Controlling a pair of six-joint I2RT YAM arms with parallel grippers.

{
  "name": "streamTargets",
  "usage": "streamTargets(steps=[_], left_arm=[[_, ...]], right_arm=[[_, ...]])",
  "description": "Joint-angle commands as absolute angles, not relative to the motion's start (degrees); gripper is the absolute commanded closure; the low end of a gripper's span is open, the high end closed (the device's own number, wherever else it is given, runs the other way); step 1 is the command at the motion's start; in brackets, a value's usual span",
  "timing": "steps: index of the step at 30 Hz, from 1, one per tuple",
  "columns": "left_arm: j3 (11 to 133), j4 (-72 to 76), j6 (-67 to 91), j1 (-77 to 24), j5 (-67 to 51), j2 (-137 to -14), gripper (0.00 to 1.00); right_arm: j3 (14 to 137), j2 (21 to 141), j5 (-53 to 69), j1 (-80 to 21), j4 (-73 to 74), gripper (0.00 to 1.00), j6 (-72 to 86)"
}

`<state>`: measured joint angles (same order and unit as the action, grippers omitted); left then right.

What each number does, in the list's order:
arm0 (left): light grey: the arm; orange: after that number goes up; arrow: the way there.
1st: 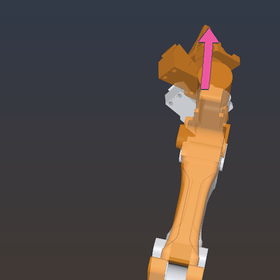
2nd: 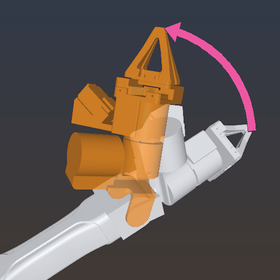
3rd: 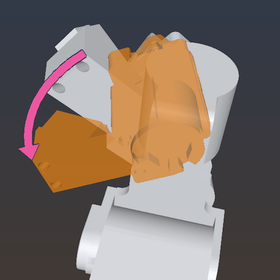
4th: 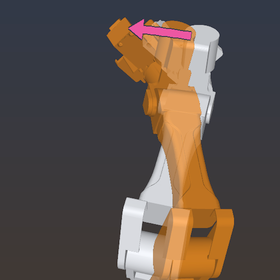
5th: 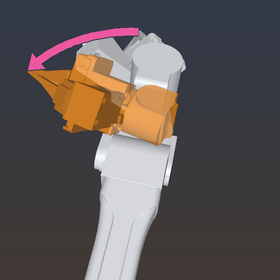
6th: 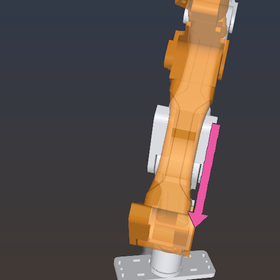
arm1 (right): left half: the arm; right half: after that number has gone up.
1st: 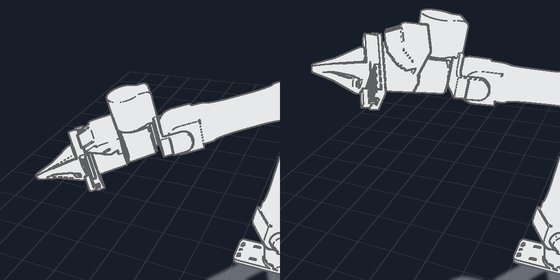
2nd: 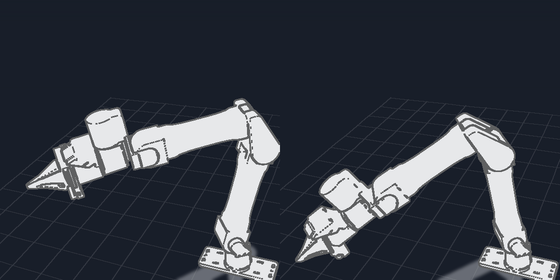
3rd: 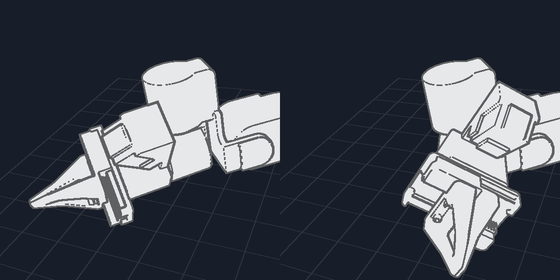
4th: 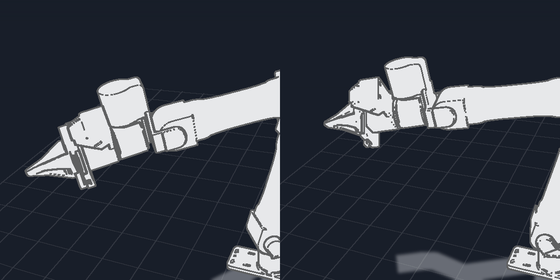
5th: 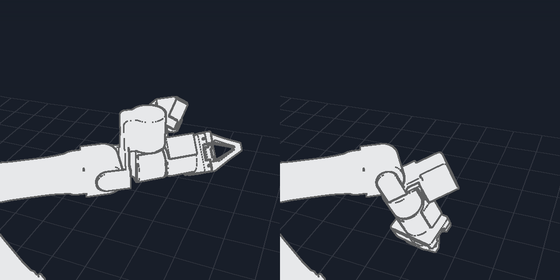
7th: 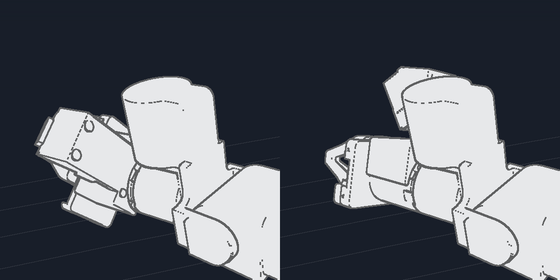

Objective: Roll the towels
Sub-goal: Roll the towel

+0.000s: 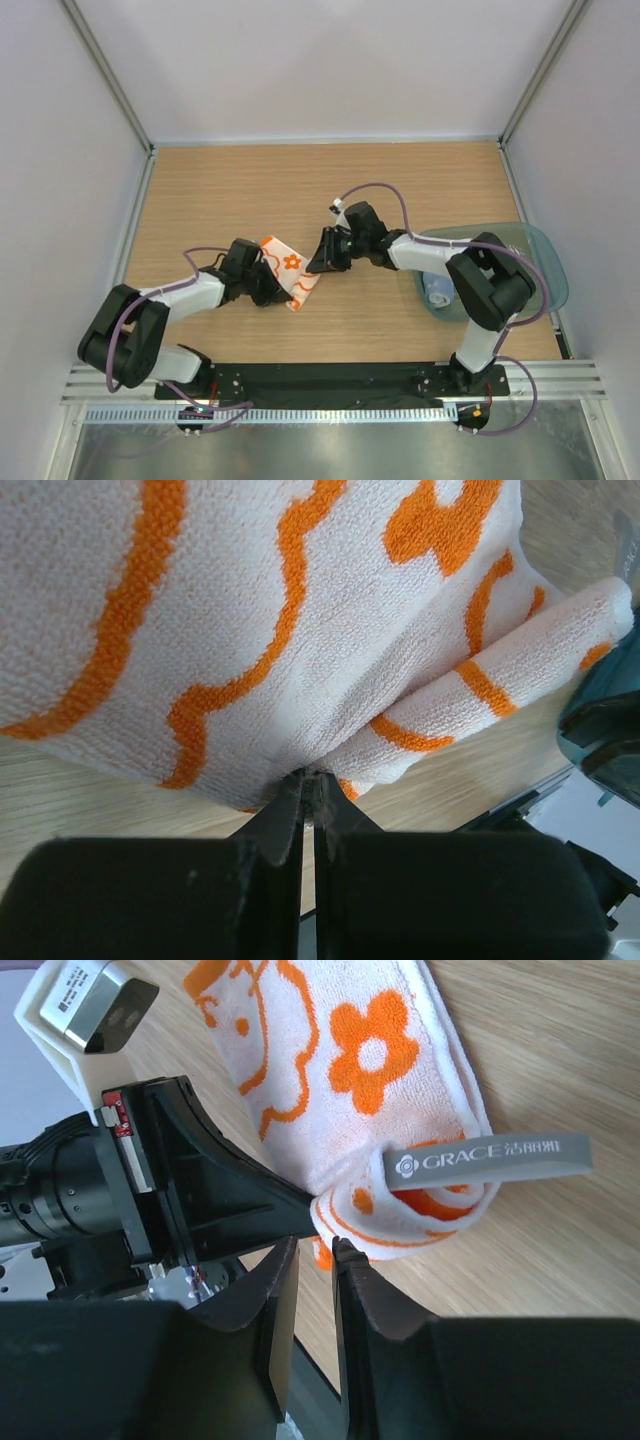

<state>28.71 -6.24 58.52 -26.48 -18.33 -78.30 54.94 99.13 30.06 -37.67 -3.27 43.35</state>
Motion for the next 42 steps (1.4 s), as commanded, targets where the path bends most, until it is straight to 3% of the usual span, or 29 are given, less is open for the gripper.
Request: streamTargets(steps=[1, 17, 27, 32, 38, 42], left_arm=[[30.1, -8.0, 57.1, -26.1, -18.9, -81.2, 1.00], [35.5, -13.3, 52.4, -26.1, -17.7, -87.0, 1.00], [35.2, -27.7, 48.2, -26.5, -5.6, -77.7, 0.90], [42.2, -39.3, 47.8, -35.7, 14.0, -71.7, 0.83], [49.7, -43.2, 45.3, -43.7, 21.1, -70.5, 0.81], [51.9, -36.4, 39.7, -47.9, 21.4, -72.1, 0.71]], right_arm=[[55.5, 101.7, 33.0, -37.8, -10.5, 0.73, 44.8], [56.5, 113.1, 32.3, -36.7, -13.6, 0.78, 44.3], [58.5, 114.4, 28.0, -35.2, -4.9, 0.79, 42.3], [58.6, 114.1, 27.7, -35.2, -3.9, 0.79, 42.5], [59.1, 113.6, 27.8, -35.4, -2.9, 0.79, 42.5], [60.2, 113.5, 27.9, -35.6, -1.1, 0.79, 41.8]])
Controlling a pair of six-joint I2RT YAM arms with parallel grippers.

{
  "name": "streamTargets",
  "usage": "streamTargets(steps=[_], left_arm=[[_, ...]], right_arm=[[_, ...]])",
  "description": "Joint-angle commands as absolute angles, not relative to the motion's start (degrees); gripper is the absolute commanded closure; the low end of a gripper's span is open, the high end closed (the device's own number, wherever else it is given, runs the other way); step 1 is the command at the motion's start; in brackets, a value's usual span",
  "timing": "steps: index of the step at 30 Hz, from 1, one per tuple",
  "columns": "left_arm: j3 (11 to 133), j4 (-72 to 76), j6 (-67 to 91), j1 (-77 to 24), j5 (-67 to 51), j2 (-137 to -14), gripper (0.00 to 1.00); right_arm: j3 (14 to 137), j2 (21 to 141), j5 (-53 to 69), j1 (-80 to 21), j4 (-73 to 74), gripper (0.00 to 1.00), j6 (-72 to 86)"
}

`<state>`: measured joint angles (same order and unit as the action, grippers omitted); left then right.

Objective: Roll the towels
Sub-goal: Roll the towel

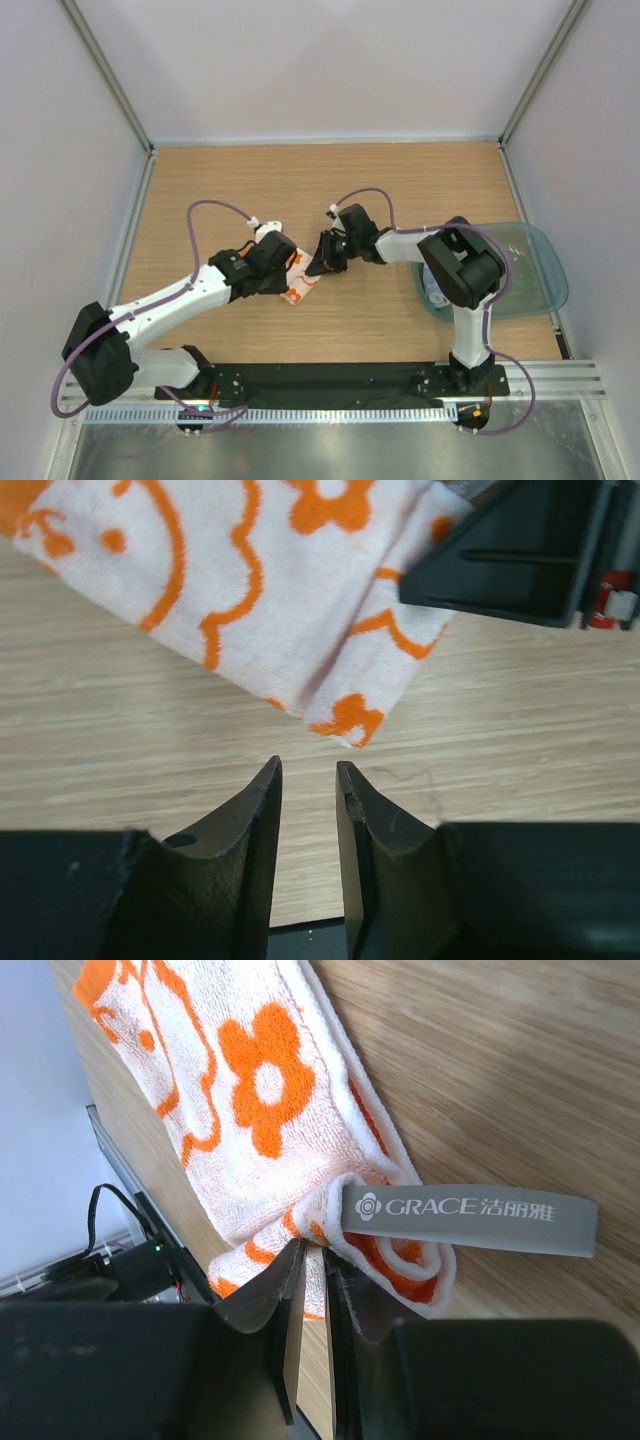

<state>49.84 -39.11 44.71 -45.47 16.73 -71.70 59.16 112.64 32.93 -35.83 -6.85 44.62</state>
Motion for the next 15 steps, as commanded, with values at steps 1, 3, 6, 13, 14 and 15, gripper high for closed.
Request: streamTargets(steps=[1, 3, 6, 13, 14, 15], left_arm=[[52.1, -35.5, 38.8, -48.5, 21.4, -72.9, 0.70], [53.3, -33.4, 37.3, -50.0, 21.6, -75.6, 0.70], [53.2, -28.8, 35.3, -52.1, 20.3, -77.7, 0.70], [52.6, -22.3, 33.3, -53.2, 17.4, -85.2, 0.67], [52.6, -21.7, 33.3, -53.5, 17.2, -85.7, 0.66], [52.5, -21.4, 33.2, -53.8, 17.1, -86.0, 0.65]], right_arm=[[60.5, 113.5, 27.9, -35.6, -0.9, 0.79, 41.7], [61.1, 113.4, 27.8, -35.5, -0.4, 0.79, 41.4], [62.0, 113.5, 27.8, -35.5, 1.1, 0.79, 41.1], [64.2, 114.1, 28.3, -35.5, 3.8, 0.79, 39.8], [64.6, 114.2, 28.3, -35.6, 4.1, 0.79, 39.6], [64.8, 114.3, 28.3, -35.5, 4.5, 0.79, 39.2]])
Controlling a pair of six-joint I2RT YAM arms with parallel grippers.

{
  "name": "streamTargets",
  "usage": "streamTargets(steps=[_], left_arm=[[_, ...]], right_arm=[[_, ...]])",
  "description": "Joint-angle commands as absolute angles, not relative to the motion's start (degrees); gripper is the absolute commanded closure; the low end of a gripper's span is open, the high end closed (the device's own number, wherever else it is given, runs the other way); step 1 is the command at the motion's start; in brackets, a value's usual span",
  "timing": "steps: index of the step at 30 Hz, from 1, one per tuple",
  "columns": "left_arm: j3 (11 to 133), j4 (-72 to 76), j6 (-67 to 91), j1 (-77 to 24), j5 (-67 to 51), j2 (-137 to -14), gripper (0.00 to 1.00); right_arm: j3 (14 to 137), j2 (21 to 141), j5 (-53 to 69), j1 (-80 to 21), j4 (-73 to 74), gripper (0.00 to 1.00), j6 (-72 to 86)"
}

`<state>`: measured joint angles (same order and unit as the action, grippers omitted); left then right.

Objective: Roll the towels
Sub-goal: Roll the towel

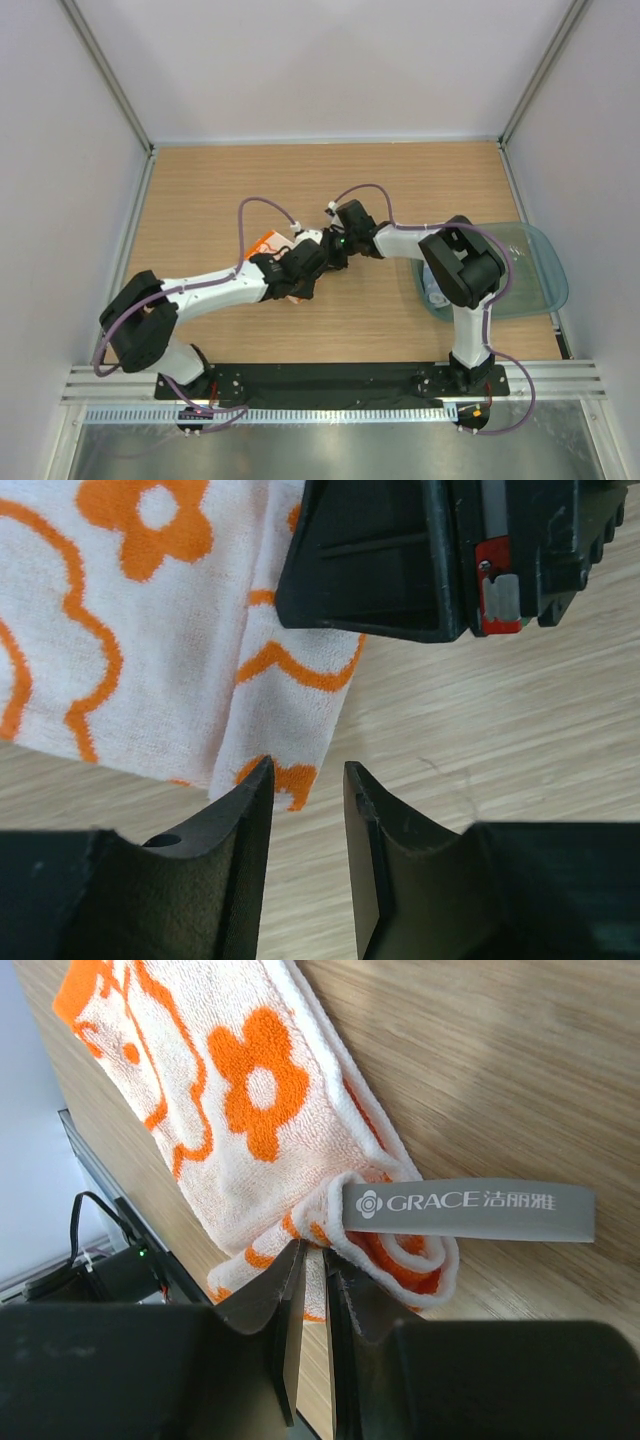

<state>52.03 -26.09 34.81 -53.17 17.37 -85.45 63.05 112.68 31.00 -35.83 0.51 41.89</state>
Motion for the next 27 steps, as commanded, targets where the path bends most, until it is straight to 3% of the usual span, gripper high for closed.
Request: streamTargets(steps=[1, 7, 11, 23, 27], left_arm=[[52.4, -20.8, 33.2, -54.3, 17.1, -86.8, 0.64], [52.8, -22.1, 34.0, -54.6, 20.6, -90.6, 0.61], [52.9, -23.6, 35.3, -54.6, 23.6, -92.8, 0.53], [51.4, -24.8, 34.8, -54.6, 27.3, -92.5, 0.48], [49.7, -23.3, 35.4, -54.5, 28.1, -91.7, 0.41]], right_arm=[[65.2, 114.4, 28.3, -35.6, 5.1, 0.79, 38.9], [66.9, 115.4, 28.3, -35.3, 6.5, 0.79, 38.0], [69.8, 117.1, 29.0, -34.8, 7.6, 0.79, 38.1], [78.7, 122.7, 29.4, -33.9, 12.6, 0.79, 35.9], [82.3, 124.6, 30.1, -33.3, 13.9, 0.79, 35.9]])
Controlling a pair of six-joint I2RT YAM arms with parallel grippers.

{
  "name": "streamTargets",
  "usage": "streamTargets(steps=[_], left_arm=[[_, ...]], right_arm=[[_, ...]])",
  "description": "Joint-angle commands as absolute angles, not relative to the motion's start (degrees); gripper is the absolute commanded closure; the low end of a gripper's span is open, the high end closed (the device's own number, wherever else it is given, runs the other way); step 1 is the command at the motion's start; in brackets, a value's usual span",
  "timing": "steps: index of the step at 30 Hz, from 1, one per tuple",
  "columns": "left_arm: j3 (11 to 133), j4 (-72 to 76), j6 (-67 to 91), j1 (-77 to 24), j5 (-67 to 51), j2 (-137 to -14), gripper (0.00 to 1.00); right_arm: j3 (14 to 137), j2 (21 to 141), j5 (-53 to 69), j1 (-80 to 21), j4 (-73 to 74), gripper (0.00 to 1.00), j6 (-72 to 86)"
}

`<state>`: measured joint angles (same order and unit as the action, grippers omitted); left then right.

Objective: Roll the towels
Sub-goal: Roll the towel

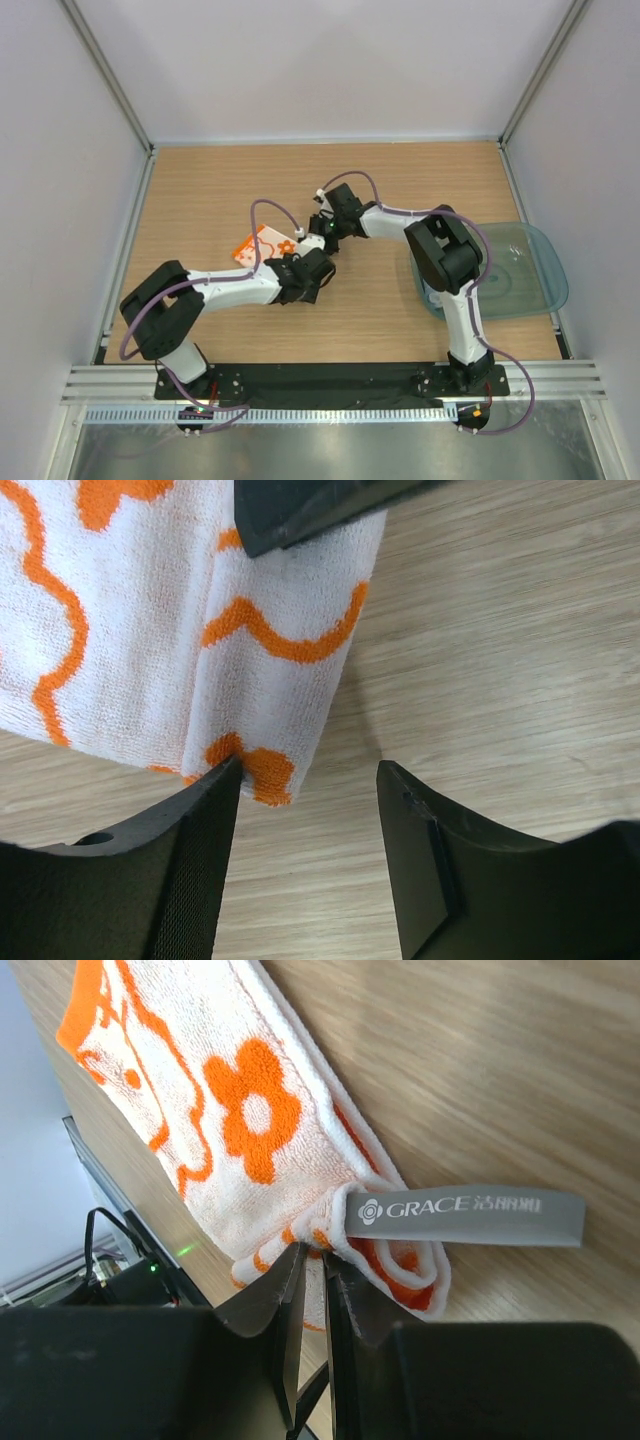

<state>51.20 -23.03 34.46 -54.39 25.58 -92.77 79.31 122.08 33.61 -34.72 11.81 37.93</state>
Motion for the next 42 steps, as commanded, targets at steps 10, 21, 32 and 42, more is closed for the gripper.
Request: streamTargets(steps=[10, 21, 32, 42], left_arm=[[49.3, -22.2, 35.1, -52.8, 25.6, -94.7, 0.49], [51.2, -22.1, 33.9, -49.2, 20.0, -99.0, 0.99], [55.3, -20.7, 38.9, -48.8, 3.0, -96.3, 1.00], [51.4, -8.1, 49.6, -41.9, -17.9, -91.9, 1.00]], right_arm=[[91.4, 129.4, 31.2, -32.1, 19.3, 0.79, 33.8], [96.6, 132.8, 32.7, -30.7, 20.8, 0.78, 33.6], [102.1, 126.7, 32.5, -18.3, 28.4, 0.74, 29.5], [83.5, 105.1, 33.9, -15.4, 24.4, 0.49, 32.1]])
